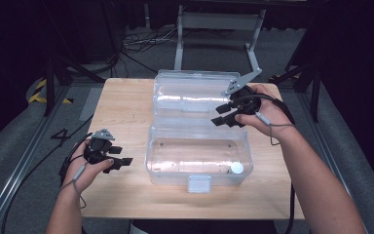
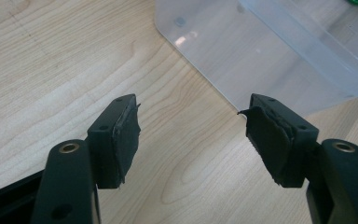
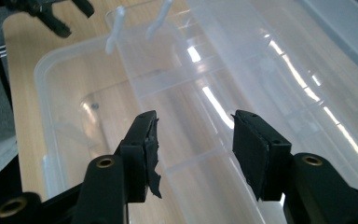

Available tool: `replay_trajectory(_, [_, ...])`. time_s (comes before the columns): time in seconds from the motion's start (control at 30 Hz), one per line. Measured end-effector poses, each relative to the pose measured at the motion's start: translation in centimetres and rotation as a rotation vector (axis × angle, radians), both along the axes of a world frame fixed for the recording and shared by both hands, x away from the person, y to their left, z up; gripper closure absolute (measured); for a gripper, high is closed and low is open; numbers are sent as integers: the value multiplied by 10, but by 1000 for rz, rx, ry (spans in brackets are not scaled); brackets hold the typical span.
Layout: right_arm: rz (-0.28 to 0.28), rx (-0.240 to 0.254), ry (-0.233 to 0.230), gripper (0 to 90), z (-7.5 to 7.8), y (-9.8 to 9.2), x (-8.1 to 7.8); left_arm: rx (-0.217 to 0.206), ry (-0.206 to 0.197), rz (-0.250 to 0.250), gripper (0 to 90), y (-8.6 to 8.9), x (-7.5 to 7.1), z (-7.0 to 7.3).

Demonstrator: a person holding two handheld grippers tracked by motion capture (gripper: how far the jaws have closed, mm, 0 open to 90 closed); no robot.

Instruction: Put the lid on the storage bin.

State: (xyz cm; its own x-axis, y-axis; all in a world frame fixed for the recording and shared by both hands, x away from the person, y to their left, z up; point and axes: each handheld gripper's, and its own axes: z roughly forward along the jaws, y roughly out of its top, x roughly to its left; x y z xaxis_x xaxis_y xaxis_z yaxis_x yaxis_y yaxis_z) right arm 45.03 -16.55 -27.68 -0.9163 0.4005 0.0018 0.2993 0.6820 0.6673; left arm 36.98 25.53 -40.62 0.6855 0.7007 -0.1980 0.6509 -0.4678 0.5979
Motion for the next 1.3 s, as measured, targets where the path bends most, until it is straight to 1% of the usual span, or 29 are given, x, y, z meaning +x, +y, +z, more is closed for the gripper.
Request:
replay_trajectory(0.03, [0, 0, 0, 506, 0, 0, 0, 0, 0, 0, 352, 0, 0, 0])
replay_trajectory(0.07, [-13, 3, -22, 516, 1, 6, 8, 4, 7, -5, 351, -3, -1, -2])
replay_trajectory(0.13, [-18, 8, -28, 517, 1, 8, 11, 4, 11, -13, 351, -4, -1, -2])
replay_trajectory(0.17, [-21, 13, -31, 521, 2, 10, 13, 5, 6, -15, 351, -5, -2, -2])
replay_trajectory(0.2, [-25, 25, -40, 524, 2, 12, 17, 3, 7, -18, 351, -6, -2, -2])
replay_trajectory(0.3, [-35, 35, -27, 525, 2, 18, 27, 8, 5, -20, 351, -7, -1, -2])
replay_trajectory(0.37, [-41, 25, -14, 525, 0, 21, 33, 6, 7, -21, 351, -7, -1, -3])
replay_trajectory(0.43, [-41, 16, -21, 525, -2, 24, 37, 6, 7, -23, 351, -7, 0, -2])
replay_trajectory(0.5, [-41, 5, -16, 525, -4, 26, 42, 2, 2, -22, 351, -8, 0, -1])
replay_trajectory(0.57, [-41, 3, -5, 532, -7, 27, 46, 1, 1, -28, 351, -8, 1, 0])
replay_trajectory(0.67, [-46, -9, 28, 530, -13, 30, 50, 1, -3, -35, 351, -10, 1, 1])
replay_trajectory(0.7, [-42, -19, 35, 542, -15, 31, 52, -1, -5, -36, 350, -10, 1, 1])
replay_trajectory(0.73, [-35, -30, 33, 570, -16, 32, 52, -1, -3, -38, 350, -10, 1, 1])
replay_trajectory(0.77, [-35, -30, 33, 570, -16, 32, 52, -1, -3, -38, 350, -10, 1, 1])
replay_trajectory(0.8, [-29, -54, 41, 635, -18, 33, 53, -2, -2, -41, 350, -11, 1, 2])
replay_trajectory(0.83, [-29, -54, 41, 635, -18, 33, 53, -2, -2, -41, 350, -11, 1, 2])
replay_trajectory(0.87, [-40, -50, 43, 714, -18, 33, 53, -8, -5, -39, 350, -11, 1, 2])
replay_trajectory(0.93, [-38, -61, 26, 752, -18, 34, 52, -8, -8, -45, 350, -12, 0, 4])
replay_trajectory(0.97, [-34, -66, 18, 762, -18, 33, 52, -9, -7, -45, 350, -12, 0, 4])
replay_trajectory(1.0, [-31, -61, 21, 773, -19, 33, 52, -9, -13, -50, 350, -13, 0, 5])
replay_trajectory(1.07, [-27, -43, 30, 791, -20, 32, 51, -9, -8, -50, 350, -13, -1, 6])
replay_trajectory(1.1, [-23, -38, 24, 793, -20, 31, 51, -10, -7, -51, 350, -14, -2, 6])
replay_trajectory(1.2, [-32, -36, 19, 799, -21, 31, 49, -13, -16, -52, 350, -14, -3, 9])
replay_trajectory(1.23, [-33, -34, 16, 800, -21, 31, 49, -23, -15, -53, 350, -13, -4, 11])
replay_trajectory(1.3, [-32, -35, 9, 804, -22, 31, 47, -25, -20, -55, 352, -13, -4, 13])
